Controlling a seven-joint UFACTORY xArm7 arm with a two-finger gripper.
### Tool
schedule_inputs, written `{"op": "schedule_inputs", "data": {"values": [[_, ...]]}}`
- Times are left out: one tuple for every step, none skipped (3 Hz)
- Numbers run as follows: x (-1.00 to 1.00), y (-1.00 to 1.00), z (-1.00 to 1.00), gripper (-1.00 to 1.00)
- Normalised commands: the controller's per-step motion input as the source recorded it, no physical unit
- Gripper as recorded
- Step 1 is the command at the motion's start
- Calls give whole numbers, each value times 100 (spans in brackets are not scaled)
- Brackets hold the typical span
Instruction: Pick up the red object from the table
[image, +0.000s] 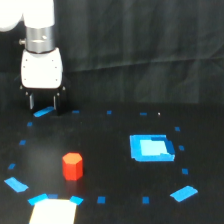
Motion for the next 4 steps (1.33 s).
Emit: {"op": "schedule_inputs", "data": {"values": [[36, -100, -100, 100], [41, -95, -65, 100], [95, -100, -100, 100], [28, -100, -100, 100]]}}
